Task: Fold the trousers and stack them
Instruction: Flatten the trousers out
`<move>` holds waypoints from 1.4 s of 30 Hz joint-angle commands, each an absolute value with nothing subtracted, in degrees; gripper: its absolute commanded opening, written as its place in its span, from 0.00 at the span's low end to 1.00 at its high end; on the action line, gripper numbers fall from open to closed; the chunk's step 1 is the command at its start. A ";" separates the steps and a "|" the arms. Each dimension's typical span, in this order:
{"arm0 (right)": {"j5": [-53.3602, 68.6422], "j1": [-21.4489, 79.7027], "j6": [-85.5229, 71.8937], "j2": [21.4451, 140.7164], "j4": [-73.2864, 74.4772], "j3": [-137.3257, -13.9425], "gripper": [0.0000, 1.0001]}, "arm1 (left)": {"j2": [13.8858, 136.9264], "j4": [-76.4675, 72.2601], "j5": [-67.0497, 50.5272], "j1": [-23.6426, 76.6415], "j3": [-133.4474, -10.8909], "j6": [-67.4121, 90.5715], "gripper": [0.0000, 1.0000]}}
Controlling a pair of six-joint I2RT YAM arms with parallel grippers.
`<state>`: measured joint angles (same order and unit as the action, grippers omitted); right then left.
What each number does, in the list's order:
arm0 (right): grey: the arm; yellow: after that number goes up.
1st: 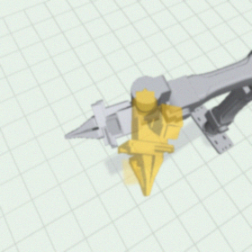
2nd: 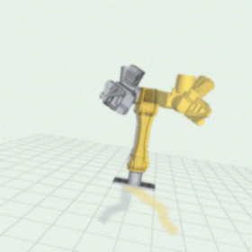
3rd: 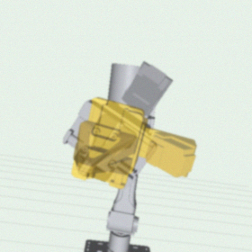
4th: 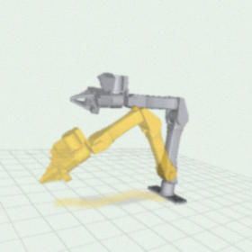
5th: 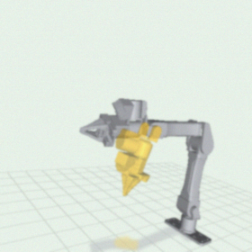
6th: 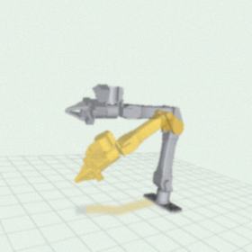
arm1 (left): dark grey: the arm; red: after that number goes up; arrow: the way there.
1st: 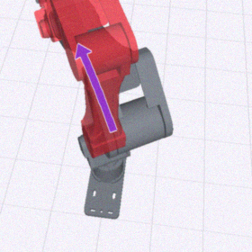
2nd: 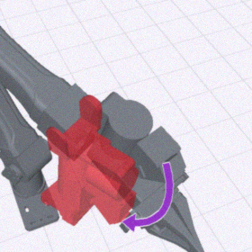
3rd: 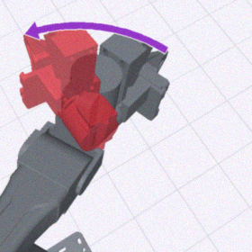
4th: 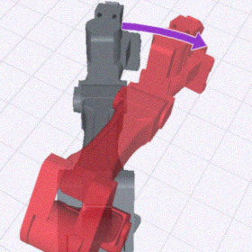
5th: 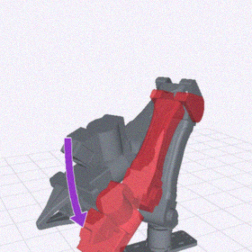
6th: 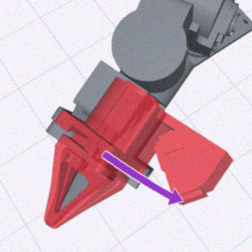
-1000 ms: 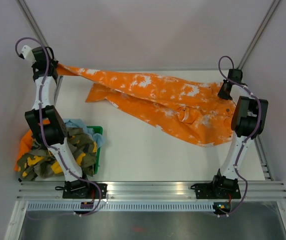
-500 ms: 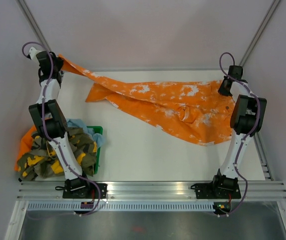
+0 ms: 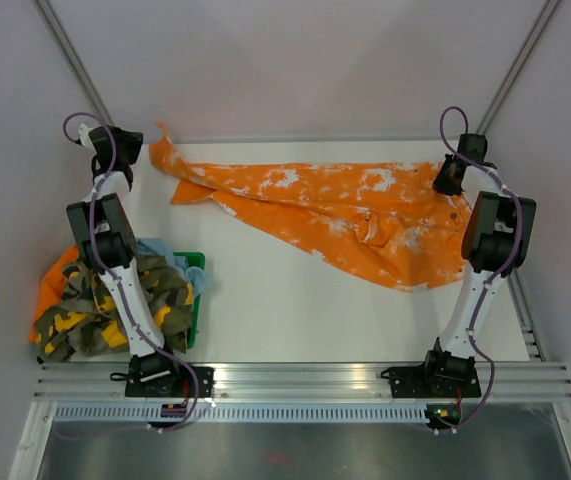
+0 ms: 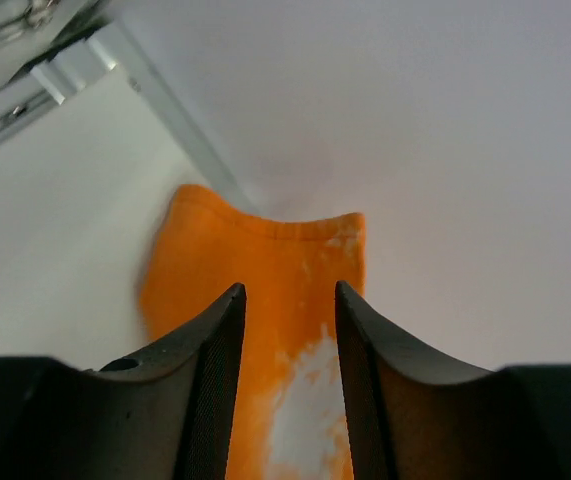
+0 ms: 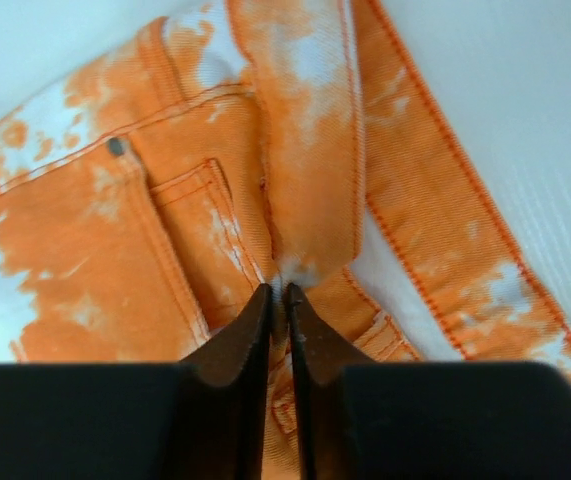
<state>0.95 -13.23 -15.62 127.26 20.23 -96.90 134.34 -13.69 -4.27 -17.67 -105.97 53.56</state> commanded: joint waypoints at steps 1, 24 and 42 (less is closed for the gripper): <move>6.23 -12.22 -16.96 121.12 19.68 -96.33 0.20 | 124.04 -18.99 -5.62 -18.28 -99.43 53.97 0.47; 9.32 -0.26 -18.46 102.31 19.78 -81.04 0.59 | 99.05 25.22 10.37 -1.23 -70.93 73.99 0.64; 6.77 -0.26 -16.87 94.74 22.76 -76.03 0.61 | 113.29 6.96 9.93 0.88 -72.86 79.54 0.62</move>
<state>7.62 -0.27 -17.34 96.60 22.09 -77.30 112.01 12.67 9.37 0.60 -71.61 77.43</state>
